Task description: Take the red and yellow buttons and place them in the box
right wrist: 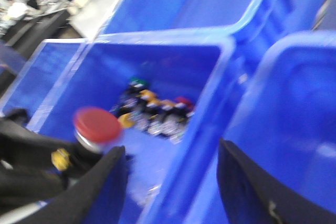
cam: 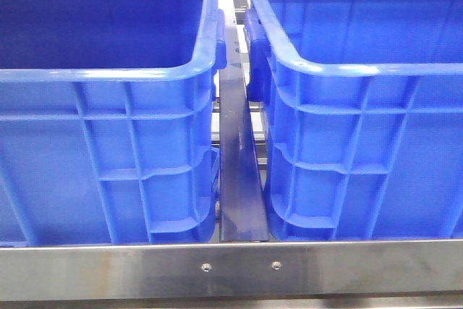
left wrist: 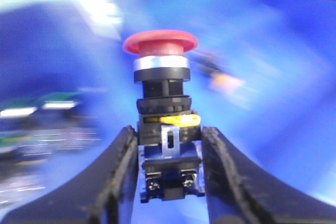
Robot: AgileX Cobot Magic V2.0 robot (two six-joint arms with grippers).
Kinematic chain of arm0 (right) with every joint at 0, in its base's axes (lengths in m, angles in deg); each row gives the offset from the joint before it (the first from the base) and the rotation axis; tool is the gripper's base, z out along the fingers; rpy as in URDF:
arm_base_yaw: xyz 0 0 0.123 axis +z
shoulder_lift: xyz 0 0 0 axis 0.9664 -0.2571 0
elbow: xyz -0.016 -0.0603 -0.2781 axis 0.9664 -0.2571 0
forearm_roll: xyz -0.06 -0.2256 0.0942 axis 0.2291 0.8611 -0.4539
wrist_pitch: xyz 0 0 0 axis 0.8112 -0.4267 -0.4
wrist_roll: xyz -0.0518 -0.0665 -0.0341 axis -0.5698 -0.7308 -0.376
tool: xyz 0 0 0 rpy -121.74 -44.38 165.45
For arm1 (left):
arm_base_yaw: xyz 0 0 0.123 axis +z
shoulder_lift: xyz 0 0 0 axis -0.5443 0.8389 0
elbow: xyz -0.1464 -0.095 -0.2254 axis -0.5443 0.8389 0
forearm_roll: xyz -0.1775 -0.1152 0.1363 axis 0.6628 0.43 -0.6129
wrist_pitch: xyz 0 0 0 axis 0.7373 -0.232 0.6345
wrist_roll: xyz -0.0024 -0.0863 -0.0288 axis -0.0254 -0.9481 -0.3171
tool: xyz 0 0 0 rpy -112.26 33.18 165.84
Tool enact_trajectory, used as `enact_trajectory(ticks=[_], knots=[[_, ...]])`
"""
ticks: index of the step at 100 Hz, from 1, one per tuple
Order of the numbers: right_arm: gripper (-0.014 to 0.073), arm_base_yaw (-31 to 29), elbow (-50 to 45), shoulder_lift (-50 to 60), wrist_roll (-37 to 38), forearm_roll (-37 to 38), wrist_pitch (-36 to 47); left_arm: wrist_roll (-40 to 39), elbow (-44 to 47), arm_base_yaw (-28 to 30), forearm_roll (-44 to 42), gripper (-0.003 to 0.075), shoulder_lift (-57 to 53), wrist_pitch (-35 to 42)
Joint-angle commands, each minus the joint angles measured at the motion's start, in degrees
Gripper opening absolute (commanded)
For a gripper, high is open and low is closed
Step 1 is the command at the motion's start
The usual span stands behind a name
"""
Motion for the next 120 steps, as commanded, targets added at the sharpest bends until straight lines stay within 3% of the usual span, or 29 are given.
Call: enact_trajectory(ticks=[1, 32, 49, 80, 106, 120], knots=[[0.0416, 0.0, 1.5, 2.0, 4.4, -2.8, -4.8, 0.0, -1.3, -3.3, 0.7, 0.0137, -1.8, 3.5], [0.0416, 0.2, 1.5, 2.0, 9.1, -2.7, -11.1, 0.0, -1.3, -7.9, 0.6, 0.0137, -1.7, 3.9], [0.0417, 1.0, 1.5, 1.4, 9.1, -2.7, -11.0, 0.0, -1.3, -8.0, 0.7, 0.0137, -1.7, 4.0], [0.0442, 8.3, 1.5, -1.3, 9.2, -3.6, -8.4, 0.0, -1.3, -8.0, 0.7, 0.0137, -1.7, 4.1], [0.0433, 8.7, 1.5, -1.6, 9.2, -4.5, -8.4, 0.0, -1.3, -8.0, 0.7, 0.0137, -1.7, 4.1], [0.0340, 8.7, 1.5, -1.6, 9.2, -5.8, -7.0, 0.0, -1.3, -8.0, 0.7, 0.0137, -1.7, 4.1]])
